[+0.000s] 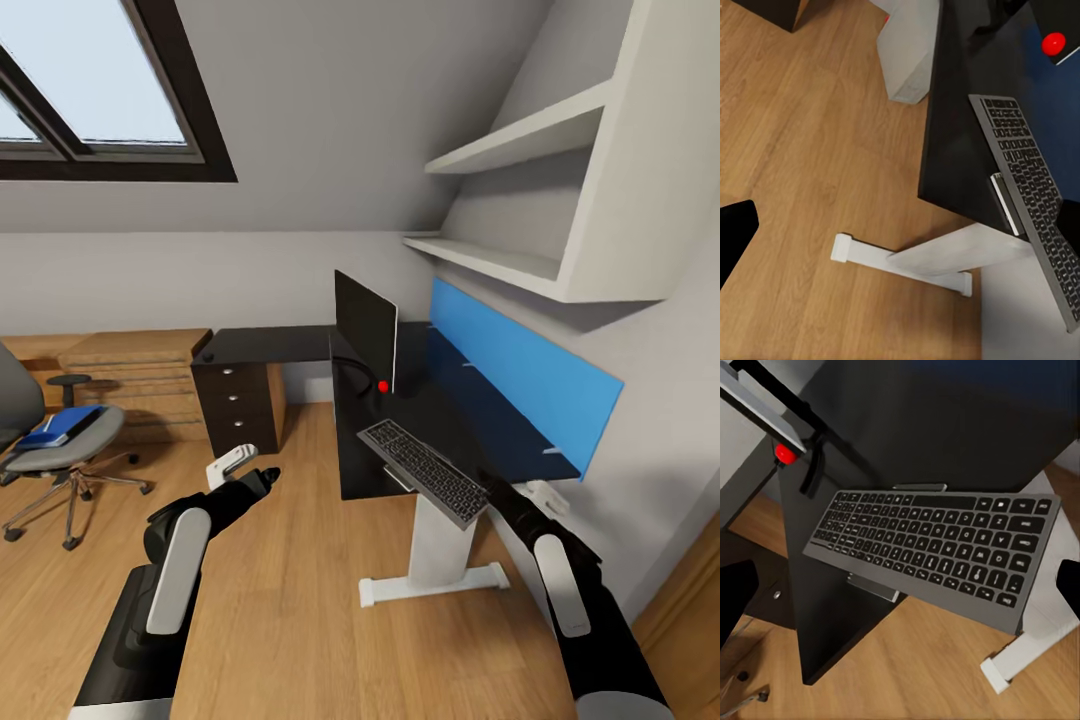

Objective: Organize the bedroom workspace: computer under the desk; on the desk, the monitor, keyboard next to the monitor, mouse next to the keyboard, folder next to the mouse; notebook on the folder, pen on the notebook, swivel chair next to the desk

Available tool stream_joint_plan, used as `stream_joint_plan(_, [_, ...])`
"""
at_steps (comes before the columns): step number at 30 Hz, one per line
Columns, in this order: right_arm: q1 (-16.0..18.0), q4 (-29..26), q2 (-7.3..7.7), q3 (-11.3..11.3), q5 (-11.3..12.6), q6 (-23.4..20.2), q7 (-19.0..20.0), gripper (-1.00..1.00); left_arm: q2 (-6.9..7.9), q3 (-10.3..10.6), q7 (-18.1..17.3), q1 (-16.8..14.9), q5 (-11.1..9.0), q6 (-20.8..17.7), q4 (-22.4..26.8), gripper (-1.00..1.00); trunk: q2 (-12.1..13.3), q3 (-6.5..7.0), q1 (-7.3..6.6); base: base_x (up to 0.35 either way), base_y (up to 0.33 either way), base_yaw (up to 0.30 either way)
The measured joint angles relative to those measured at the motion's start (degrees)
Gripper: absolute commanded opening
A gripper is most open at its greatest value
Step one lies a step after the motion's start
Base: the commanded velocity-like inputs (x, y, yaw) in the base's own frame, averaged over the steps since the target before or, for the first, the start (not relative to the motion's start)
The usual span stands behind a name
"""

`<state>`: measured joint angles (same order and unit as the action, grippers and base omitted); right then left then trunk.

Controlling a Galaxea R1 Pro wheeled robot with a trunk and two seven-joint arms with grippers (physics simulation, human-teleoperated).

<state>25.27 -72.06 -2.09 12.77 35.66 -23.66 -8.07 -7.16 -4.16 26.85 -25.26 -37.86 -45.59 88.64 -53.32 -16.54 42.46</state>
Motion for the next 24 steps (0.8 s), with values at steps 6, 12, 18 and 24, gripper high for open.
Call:
stream_joint_plan(6, [0.09, 5.36, 1.69, 3.72, 0.33, -0.02, 0.15, 1.00, -0.01, -0.11, 0.00, 0.00, -0.02, 0.02, -0.01, 1.00, -2.41, -1.08, 1.32, 0.000, 0.000, 0.000])
stream_joint_plan(12, [0.49, 12.72, 5.79, 5.79, 6.32, -0.24, 3.04, 1.00, 0.00, -0.15, 0.00, 0.00, -0.03, 0.01, -0.02, 1.00, -4.82, -2.16, 2.64, 0.000, 0.000, 0.000])
stream_joint_plan(18, [4.02, 24.99, 10.33, 5.88, 11.98, -0.36, 5.87, 1.00, 0.00, -0.08, 0.06, 0.00, -0.03, 0.05, -0.07, 1.00, -7.23, -3.24, 3.96, 0.000, 0.000, 0.000])
stream_joint_plan(24, [9.48, 37.17, 14.09, 5.70, 14.84, -0.46, 12.46, 1.00, 0.00, -0.07, 0.08, 0.00, -0.01, 0.05, -0.10, 1.00, -9.64, -4.32, 5.28, 0.000, 0.000, 0.000])
